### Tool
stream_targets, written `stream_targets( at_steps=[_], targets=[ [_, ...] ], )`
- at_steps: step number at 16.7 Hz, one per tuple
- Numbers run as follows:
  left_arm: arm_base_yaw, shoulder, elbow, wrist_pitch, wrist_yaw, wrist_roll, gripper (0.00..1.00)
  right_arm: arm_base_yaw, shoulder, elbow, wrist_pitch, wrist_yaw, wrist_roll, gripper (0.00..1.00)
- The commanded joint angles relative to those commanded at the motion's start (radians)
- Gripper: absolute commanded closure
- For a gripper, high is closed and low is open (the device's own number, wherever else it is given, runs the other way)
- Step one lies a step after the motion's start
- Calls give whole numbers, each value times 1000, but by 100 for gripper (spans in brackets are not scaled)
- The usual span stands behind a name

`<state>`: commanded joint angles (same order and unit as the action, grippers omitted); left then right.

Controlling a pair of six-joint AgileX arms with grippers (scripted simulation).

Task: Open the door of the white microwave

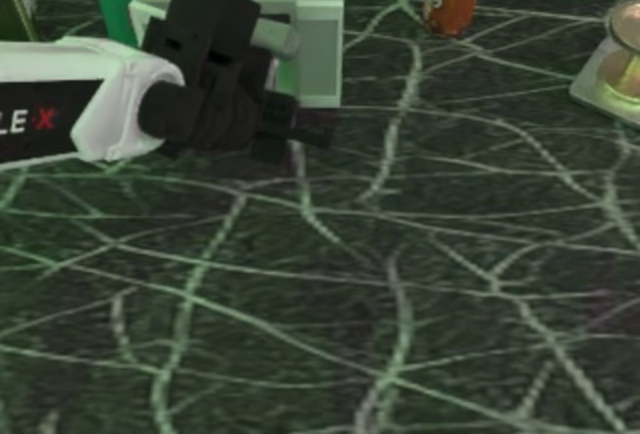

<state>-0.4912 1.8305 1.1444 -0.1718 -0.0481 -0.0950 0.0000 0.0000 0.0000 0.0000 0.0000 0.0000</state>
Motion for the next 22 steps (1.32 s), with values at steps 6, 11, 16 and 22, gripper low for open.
stream_targets(
  at_steps=[6,11,16,22],
  targets=[
    [1,-7,-12,1,20,15,100,0,0,0,0,0,0,0],
    [23,-31,-40,10,53,61,100,0,0,0,0,0,0,0],
    [23,-31,-40,10,53,62,100,0,0,0,0,0,0,0],
    [23,-31,-40,10,53,62,100,0,0,0,0,0,0,0]
  ],
)
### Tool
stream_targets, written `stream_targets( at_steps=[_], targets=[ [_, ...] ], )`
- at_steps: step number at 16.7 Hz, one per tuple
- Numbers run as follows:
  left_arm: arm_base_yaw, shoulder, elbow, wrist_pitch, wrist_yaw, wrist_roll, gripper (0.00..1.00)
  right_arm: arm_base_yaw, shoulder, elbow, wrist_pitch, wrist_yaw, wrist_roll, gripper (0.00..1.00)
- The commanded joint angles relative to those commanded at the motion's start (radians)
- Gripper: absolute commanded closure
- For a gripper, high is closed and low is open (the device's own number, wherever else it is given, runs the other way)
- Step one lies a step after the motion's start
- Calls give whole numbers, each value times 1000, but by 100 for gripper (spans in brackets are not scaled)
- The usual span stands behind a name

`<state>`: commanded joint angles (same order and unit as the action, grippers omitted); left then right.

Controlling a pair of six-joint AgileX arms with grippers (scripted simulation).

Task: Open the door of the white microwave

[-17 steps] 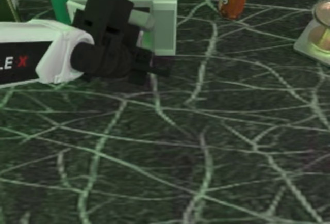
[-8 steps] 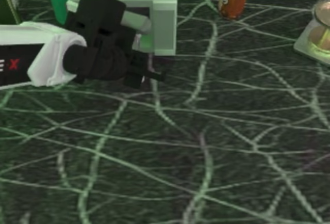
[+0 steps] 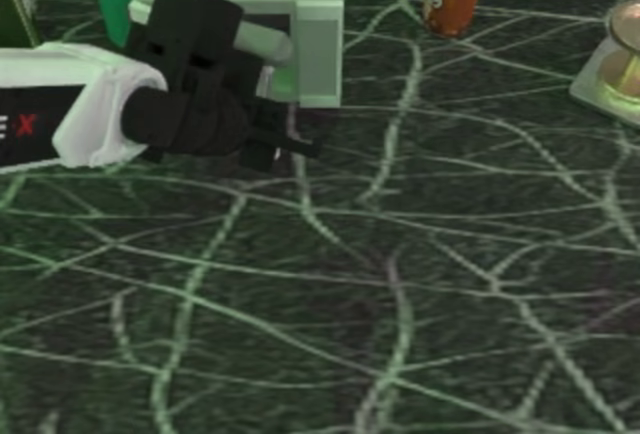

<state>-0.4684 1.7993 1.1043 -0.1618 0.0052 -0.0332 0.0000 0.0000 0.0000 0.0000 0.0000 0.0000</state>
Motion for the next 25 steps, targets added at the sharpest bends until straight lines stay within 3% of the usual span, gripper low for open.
stream_targets(
  at_steps=[13,25],
  targets=[
    [0,0,0,0,0,0,100,0,0,0,0,0,0,0],
    [27,-30,-37,4,58,67,100,0,0,0,0,0,0,0]
  ],
)
